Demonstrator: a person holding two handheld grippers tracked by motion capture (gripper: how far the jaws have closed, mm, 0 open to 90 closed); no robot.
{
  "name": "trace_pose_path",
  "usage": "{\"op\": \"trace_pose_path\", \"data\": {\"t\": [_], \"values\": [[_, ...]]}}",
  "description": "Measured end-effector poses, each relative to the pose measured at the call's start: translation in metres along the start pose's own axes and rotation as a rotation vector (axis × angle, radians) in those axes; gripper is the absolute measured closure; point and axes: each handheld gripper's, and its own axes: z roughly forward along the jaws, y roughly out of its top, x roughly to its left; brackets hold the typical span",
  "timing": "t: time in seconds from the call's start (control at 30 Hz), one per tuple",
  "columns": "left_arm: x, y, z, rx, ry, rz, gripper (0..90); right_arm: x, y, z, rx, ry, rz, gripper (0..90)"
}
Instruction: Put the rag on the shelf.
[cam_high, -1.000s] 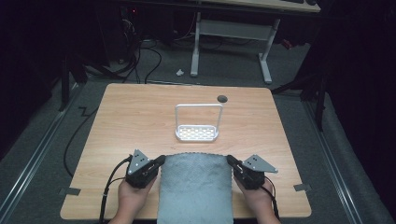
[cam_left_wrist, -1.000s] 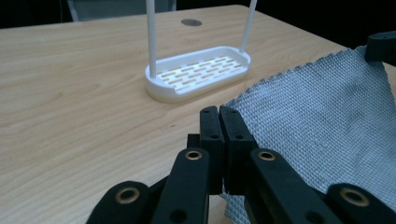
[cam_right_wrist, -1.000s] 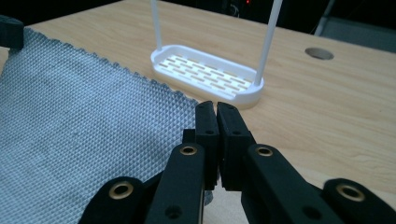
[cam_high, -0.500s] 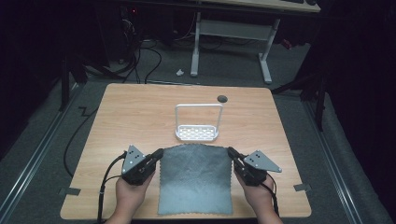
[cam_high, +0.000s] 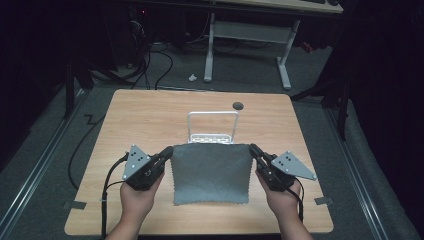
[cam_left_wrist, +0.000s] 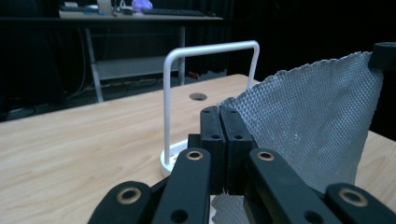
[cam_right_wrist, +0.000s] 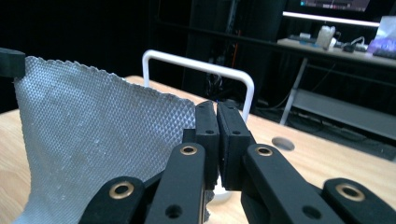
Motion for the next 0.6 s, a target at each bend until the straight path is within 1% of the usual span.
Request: {"op": "trace_pose_path", "data": {"t": [0.07,0.2,0.3,0.33,0.4,0.47,0.57,0.6], "values": [[0.000,0.004,-0.002,-0.012,-0.002,-0.001,89.0,0.001,0.006,-0.002,-0.016,-0.001,-0.002,88.9],[-0.001,0.014,-0.005,-0.034,-0.003,0.010,89.0,0.001,0.015,-0.005,-0.044,-0.002,-0.019,89.0],[-0.001,0.018,-0.005,-0.044,-0.001,0.013,89.2,0.000,0.023,-0.005,-0.061,-0.003,-0.016,89.0],[0.000,0.022,-0.004,-0.052,0.006,0.018,89.2,-0.001,0.025,-0.004,-0.065,-0.005,-0.015,89.1],[0.001,0.024,-0.004,-0.057,0.009,0.017,89.2,-0.001,0.027,-0.004,-0.064,-0.008,-0.015,89.1],[0.004,0.030,0.000,-0.069,0.019,0.019,89.3,-0.003,0.034,-0.002,-0.080,-0.017,-0.020,89.1],[0.007,0.037,0.005,-0.078,0.025,0.024,89.3,-0.006,0.039,0.001,-0.087,-0.019,-0.009,89.2],[0.008,0.040,0.006,-0.080,0.029,0.031,89.4,-0.007,0.041,0.003,-0.091,-0.019,-0.010,89.2]]}}
